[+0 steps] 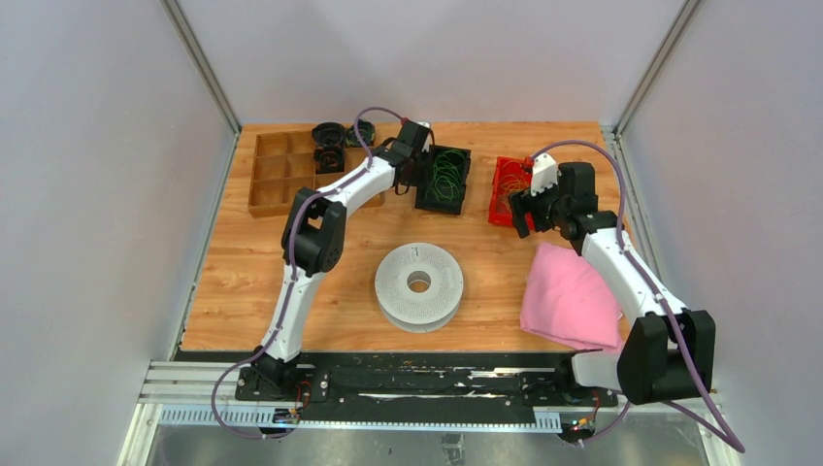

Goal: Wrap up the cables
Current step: Adjust the storage box at the center of the board, then pick up the cable from the storage box.

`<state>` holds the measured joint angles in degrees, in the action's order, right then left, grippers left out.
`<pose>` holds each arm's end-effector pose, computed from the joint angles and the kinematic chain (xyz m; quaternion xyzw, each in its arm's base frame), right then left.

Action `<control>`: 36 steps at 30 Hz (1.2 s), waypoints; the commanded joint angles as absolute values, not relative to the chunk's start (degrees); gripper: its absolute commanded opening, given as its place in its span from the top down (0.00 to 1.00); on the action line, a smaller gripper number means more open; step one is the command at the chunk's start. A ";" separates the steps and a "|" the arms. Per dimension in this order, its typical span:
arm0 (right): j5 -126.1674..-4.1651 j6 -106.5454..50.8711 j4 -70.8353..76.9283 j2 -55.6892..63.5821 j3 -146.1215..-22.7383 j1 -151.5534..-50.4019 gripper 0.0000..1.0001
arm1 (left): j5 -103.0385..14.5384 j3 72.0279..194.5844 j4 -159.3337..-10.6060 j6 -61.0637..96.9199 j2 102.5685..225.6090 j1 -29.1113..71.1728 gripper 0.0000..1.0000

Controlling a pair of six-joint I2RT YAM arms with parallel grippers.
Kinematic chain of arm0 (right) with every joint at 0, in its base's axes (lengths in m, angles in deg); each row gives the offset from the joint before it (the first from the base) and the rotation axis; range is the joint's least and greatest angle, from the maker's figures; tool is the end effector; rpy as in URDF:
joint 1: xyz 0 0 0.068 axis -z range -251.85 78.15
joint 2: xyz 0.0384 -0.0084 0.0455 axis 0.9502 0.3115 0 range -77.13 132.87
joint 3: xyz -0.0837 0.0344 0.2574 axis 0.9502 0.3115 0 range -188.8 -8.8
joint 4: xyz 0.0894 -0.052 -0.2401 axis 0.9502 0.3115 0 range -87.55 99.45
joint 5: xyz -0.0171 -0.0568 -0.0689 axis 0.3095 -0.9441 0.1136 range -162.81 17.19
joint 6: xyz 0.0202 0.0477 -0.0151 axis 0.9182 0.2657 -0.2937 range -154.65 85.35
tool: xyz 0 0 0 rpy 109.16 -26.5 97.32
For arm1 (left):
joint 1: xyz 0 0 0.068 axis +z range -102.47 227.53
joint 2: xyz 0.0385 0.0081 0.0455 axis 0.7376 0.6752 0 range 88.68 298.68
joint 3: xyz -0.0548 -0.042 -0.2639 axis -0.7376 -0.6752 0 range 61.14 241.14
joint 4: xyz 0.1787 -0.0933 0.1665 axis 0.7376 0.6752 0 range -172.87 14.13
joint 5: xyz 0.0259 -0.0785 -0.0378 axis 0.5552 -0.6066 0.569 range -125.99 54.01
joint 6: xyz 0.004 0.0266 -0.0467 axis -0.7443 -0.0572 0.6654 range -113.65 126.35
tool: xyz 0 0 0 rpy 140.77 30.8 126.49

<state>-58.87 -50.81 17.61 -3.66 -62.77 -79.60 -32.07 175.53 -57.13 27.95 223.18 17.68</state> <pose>0.2814 0.0468 0.2797 -0.2372 0.8483 0.0734 0.4676 0.4626 -0.2626 0.1954 0.0538 0.9247 -0.1345 0.3522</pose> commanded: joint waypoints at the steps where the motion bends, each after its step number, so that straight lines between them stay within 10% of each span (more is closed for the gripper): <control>1: -57.87 -49.65 18.14 -4.31 -62.16 -80.35 0.19 | -34.19 173.46 -58.07 29.05 219.59 17.56 0.59; 36: -61.27 -70.15 29.53 21.78 -85.31 -81.81 0.33 | -58.81 127.04 -60.16 -10.42 167.85 22.55 0.10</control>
